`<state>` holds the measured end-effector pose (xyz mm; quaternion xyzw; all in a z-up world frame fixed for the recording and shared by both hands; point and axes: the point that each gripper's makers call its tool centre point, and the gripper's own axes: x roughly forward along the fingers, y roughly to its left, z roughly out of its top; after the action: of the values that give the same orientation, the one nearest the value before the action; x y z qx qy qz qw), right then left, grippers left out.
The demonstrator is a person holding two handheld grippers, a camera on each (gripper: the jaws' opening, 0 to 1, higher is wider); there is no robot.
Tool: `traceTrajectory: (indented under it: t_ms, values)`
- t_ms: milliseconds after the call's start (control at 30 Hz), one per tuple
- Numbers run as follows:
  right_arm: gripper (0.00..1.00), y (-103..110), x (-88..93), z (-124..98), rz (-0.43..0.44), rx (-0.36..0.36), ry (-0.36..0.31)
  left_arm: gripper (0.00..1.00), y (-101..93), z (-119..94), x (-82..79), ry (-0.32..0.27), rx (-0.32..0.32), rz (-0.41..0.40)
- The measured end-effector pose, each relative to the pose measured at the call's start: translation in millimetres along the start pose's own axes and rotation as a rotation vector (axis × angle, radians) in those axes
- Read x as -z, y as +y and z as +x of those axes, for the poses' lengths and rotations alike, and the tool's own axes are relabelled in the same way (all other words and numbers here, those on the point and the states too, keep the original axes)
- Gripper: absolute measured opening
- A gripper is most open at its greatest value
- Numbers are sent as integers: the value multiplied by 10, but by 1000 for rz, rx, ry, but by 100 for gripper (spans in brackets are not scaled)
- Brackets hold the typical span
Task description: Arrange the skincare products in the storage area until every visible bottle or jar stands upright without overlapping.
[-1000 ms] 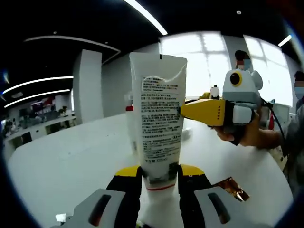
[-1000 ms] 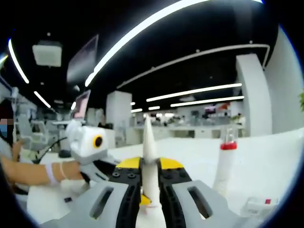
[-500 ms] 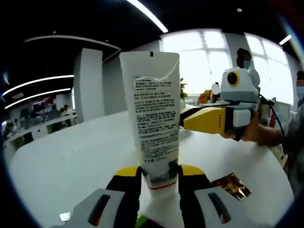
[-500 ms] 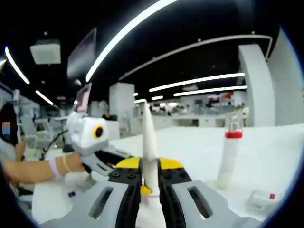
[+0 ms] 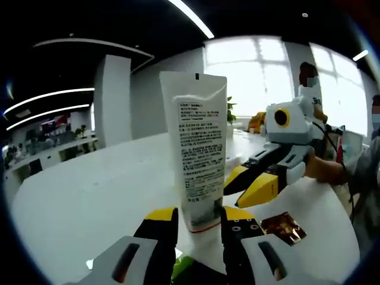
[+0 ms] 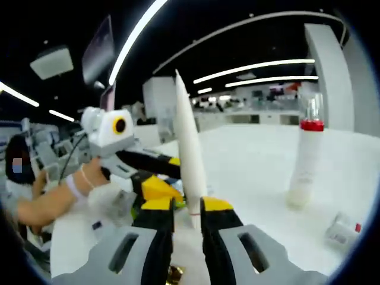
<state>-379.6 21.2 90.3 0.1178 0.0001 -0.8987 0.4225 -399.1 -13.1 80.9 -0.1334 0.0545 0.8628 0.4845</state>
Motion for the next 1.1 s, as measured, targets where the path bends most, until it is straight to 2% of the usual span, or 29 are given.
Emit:
traceTrajectory:
  t_ms: [133,333,467,700,933,1100]
  values:
    - [14,-77,70,35,4,20,19,20,26,-50,43,25,3,-11]
    - [14,-83,222,104,19,2,66,19,22,-15,151,70,-13,8]
    - [14,-101,258,126,15,-6,71,19,25,3,183,84,-28,18]
    - [17,-102,301,164,17,-17,75,19,93,35,343,160,-78,79]
    - [16,-37,351,129,19,-26,89,19,152,12,346,142,-108,33]
    - [15,4,392,132,18,-38,106,18,208,45,335,131,-156,49]
